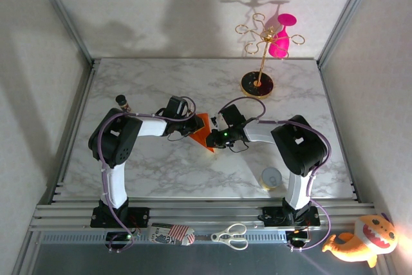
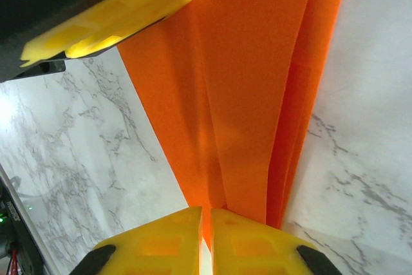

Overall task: Fold a paper plane with a square sheet of paper (pick it up from the middle)
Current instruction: Fourth fold the wing at the center of the table.

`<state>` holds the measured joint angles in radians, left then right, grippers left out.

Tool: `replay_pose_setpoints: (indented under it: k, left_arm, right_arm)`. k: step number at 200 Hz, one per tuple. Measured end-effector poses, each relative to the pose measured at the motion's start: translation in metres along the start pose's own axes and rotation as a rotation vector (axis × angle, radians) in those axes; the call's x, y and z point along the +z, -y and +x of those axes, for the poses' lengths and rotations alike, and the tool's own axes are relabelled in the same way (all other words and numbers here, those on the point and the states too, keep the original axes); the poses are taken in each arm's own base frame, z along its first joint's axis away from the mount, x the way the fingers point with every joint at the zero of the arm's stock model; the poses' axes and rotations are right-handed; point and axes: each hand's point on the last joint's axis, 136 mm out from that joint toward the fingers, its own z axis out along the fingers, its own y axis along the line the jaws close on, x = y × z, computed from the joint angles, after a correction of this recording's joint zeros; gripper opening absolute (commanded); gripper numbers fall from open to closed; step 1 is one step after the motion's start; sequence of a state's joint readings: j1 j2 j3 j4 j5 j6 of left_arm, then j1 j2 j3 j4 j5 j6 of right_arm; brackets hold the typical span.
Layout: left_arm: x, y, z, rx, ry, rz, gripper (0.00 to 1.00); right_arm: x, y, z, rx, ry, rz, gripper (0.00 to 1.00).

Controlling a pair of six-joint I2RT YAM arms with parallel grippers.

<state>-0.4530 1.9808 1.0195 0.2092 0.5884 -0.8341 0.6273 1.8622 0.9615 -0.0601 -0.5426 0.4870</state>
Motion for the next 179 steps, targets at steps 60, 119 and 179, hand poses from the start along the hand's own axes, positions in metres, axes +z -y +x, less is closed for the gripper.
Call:
replay_pose_setpoints:
  k: [60,119,179]
  left_arm:
    - [0.000,0.000,0.000,-0.002,0.000,-0.004,0.15]
    - [0.001,0.000,-0.001,-0.002,-0.001,-0.004,0.15]
    - [0.001,0.000,-0.001,-0.003,-0.002,-0.005,0.15]
  right_arm:
    - [-0.007,-0.001,0.007,0.003,-0.004,0.002,0.14]
    - [-0.005,0.004,0.015,0.017,-0.017,0.009,0.14]
    - [-0.009,0.002,0.015,0.013,-0.012,0.006,0.14]
